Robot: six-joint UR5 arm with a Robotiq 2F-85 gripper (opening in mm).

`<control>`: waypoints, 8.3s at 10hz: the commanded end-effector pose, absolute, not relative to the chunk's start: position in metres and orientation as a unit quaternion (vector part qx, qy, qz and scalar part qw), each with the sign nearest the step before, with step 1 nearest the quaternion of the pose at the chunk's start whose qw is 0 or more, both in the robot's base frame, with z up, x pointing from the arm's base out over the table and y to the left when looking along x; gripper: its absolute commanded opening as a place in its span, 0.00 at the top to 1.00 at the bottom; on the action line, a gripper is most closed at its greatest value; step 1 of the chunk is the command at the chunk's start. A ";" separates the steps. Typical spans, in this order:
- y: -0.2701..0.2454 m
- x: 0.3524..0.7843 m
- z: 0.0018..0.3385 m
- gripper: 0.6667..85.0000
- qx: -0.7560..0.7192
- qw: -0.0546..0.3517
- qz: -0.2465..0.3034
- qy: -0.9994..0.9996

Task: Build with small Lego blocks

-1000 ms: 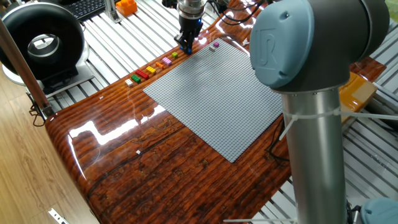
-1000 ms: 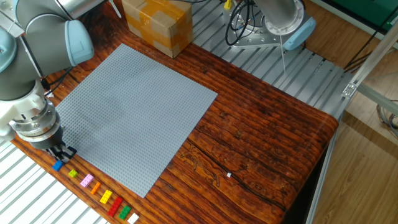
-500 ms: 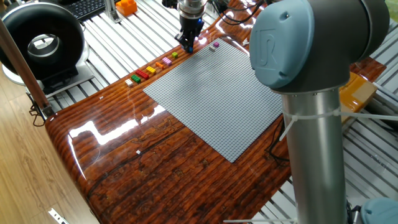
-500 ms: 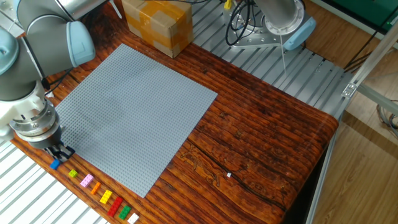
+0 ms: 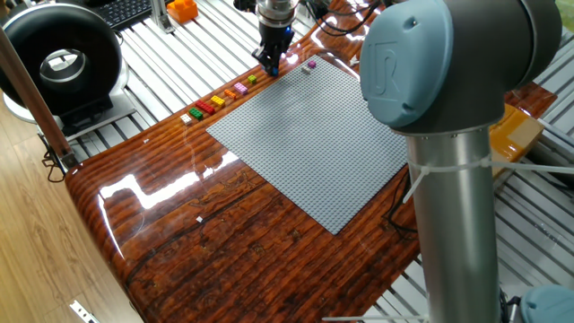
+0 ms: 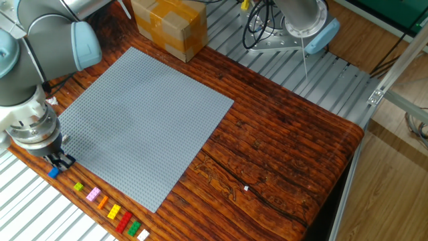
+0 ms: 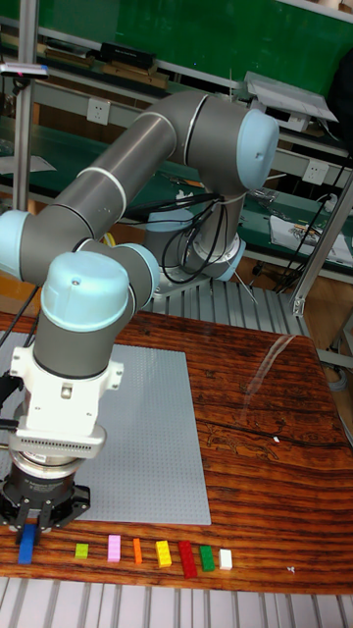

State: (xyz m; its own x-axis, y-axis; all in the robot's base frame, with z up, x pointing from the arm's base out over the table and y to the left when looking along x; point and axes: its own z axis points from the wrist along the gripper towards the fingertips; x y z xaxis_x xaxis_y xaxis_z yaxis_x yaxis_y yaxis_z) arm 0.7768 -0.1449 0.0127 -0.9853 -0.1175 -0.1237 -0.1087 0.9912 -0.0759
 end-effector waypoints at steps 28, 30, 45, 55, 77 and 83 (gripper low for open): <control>-0.185 0.724 0.021 1.00 0.016 0.031 -0.034 0.999; -0.186 0.722 0.020 1.00 0.021 0.027 -0.036 0.999; -0.170 0.706 0.014 1.00 -0.029 0.039 0.009 0.999; -0.169 0.712 0.003 1.00 -0.033 0.058 0.019 0.998; -0.182 0.716 0.005 0.46 -0.058 0.069 0.016 0.996; -0.188 0.706 0.012 0.47 -0.036 0.043 -0.009 0.998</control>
